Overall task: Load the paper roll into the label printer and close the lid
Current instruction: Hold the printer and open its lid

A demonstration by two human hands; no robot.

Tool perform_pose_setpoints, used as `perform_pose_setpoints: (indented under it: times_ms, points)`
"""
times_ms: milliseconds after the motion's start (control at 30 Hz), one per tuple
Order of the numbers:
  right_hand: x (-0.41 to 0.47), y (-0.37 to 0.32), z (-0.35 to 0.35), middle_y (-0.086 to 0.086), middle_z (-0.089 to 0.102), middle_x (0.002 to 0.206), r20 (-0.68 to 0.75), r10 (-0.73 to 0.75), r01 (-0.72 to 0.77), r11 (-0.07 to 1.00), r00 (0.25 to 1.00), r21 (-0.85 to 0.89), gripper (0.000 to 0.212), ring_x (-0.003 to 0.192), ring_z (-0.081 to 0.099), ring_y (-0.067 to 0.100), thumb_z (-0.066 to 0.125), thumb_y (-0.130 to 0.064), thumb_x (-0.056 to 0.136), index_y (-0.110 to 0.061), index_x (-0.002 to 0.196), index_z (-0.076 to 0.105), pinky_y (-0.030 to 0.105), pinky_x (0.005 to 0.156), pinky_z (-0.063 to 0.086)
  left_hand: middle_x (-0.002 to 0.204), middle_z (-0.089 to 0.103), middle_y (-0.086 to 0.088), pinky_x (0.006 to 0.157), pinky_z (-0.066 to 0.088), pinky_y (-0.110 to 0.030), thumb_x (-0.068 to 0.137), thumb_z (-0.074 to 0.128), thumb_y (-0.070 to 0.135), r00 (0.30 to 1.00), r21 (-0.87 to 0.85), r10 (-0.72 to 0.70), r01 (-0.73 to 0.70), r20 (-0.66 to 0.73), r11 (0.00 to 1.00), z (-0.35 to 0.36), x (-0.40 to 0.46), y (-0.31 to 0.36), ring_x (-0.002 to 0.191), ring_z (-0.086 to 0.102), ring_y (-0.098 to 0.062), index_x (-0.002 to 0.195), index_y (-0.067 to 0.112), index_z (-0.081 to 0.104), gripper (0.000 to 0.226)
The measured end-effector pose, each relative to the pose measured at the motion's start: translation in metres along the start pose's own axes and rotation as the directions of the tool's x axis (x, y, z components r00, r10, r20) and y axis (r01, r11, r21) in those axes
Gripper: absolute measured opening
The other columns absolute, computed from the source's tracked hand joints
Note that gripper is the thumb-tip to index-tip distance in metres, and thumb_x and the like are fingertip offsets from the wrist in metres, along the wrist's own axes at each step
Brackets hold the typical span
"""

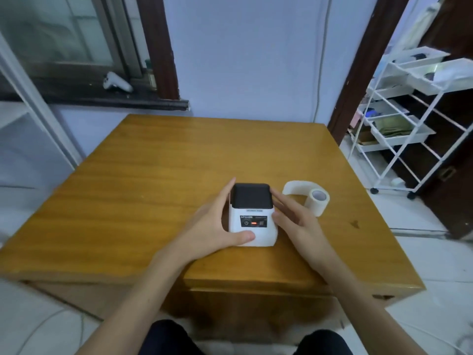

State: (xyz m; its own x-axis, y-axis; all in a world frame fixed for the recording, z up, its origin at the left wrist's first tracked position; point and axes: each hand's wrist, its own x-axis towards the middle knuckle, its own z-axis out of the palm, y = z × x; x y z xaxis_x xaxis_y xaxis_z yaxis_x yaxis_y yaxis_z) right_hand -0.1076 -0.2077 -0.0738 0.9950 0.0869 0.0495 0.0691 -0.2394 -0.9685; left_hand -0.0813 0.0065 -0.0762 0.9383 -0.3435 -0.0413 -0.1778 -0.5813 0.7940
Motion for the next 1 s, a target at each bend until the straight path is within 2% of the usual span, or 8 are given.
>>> perform_pose_setpoints:
  times_ms: [133, 300, 400, 500, 633, 767, 1000]
  points:
    - [0.0004, 0.0024, -0.0004, -0.014, 0.056, 0.140, -0.002, -0.001, 0.001, 1.000, 1.000, -0.006, 0.049, 0.129, 0.048, -0.006, 0.055, -0.015, 0.096, -0.027, 0.142, 0.047, 0.026, 0.107, 0.042, 0.155, 0.036, 0.020, 0.114, 0.035, -0.042, 0.060, 0.077, 0.067, 1.000, 0.021, -0.005, 0.005, 0.007, 1.000, 0.0002, 0.0004, 0.0004, 0.142, 0.036, -0.007, 0.150, 0.057, 0.000, 0.119]
    - [0.0036, 0.0038, -0.0029, -0.015, 0.055, 0.140, -0.001, 0.029, -0.028, 0.998, 1.000, 0.053, 0.048, 0.130, 0.046, -0.007, 0.052, -0.008, 0.096, -0.026, 0.140, 0.050, 0.026, 0.110, 0.039, 0.155, 0.037, 0.021, 0.116, 0.033, -0.043, 0.059, 0.076, 0.069, 1.000, 0.026, -0.016, 0.016, 0.006, 1.000, 0.0001, 0.0015, 0.0000, 0.144, 0.033, -0.007, 0.150, 0.058, -0.001, 0.120]
    - [0.0048, 0.0061, -0.0040, -0.016, 0.055, 0.141, 0.016, 0.026, -0.027, 0.997, 1.000, 0.068, 0.050, 0.130, 0.046, -0.007, 0.052, -0.004, 0.096, -0.024, 0.141, 0.049, 0.021, 0.108, 0.041, 0.154, 0.036, 0.022, 0.117, 0.032, -0.044, 0.058, 0.077, 0.069, 1.000, 0.021, -0.015, 0.015, -0.001, 1.000, 0.0001, 0.0020, -0.0003, 0.145, 0.032, -0.008, 0.148, 0.061, -0.002, 0.120]
    - [0.0055, 0.0074, -0.0039, -0.016, 0.055, 0.140, 0.021, 0.011, -0.013, 0.998, 1.000, 0.063, 0.050, 0.130, 0.046, -0.007, 0.052, -0.004, 0.096, -0.023, 0.141, 0.048, 0.017, 0.105, 0.042, 0.153, 0.036, 0.023, 0.118, 0.031, -0.045, 0.057, 0.077, 0.071, 1.000, 0.016, -0.013, 0.013, -0.008, 1.000, -0.0001, 0.0022, -0.0005, 0.146, 0.031, -0.007, 0.138, 0.072, -0.006, 0.116]
    - [0.0060, 0.0088, -0.0041, -0.015, 0.054, 0.141, 0.013, 0.002, -0.003, 0.998, 1.000, 0.060, 0.050, 0.130, 0.046, -0.007, 0.050, -0.001, 0.096, -0.023, 0.141, 0.048, 0.012, 0.103, 0.042, 0.156, 0.035, 0.021, 0.118, 0.031, -0.047, 0.057, 0.077, 0.071, 1.000, 0.015, -0.008, 0.008, -0.010, 1.000, 0.0000, 0.0022, -0.0006, 0.147, 0.030, -0.007, 0.134, 0.075, -0.008, 0.115]
    - [0.0059, 0.0098, -0.0048, -0.013, 0.053, 0.143, 0.016, -0.006, 0.005, 0.998, 1.000, 0.058, 0.051, 0.131, 0.045, -0.005, 0.049, 0.000, 0.096, -0.022, 0.142, 0.048, 0.015, 0.106, 0.041, 0.156, 0.035, 0.021, 0.118, 0.031, -0.046, 0.058, 0.078, 0.070, 1.000, 0.012, -0.001, 0.001, -0.011, 1.000, -0.0001, 0.0021, -0.0010, 0.147, 0.031, -0.008, 0.135, 0.073, -0.007, 0.115]
    - [0.0054, 0.0088, -0.0058, -0.011, 0.054, 0.142, 0.026, -0.004, 0.003, 0.999, 1.000, 0.045, 0.051, 0.131, 0.045, -0.005, 0.049, 0.000, 0.096, -0.023, 0.142, 0.048, 0.011, 0.105, 0.039, 0.153, 0.032, 0.026, 0.119, 0.030, -0.045, 0.058, 0.079, 0.067, 1.000, -0.012, 0.016, -0.016, -0.007, 1.000, -0.0002, 0.0008, -0.0001, 0.147, 0.029, -0.004, 0.129, 0.078, -0.008, 0.113]
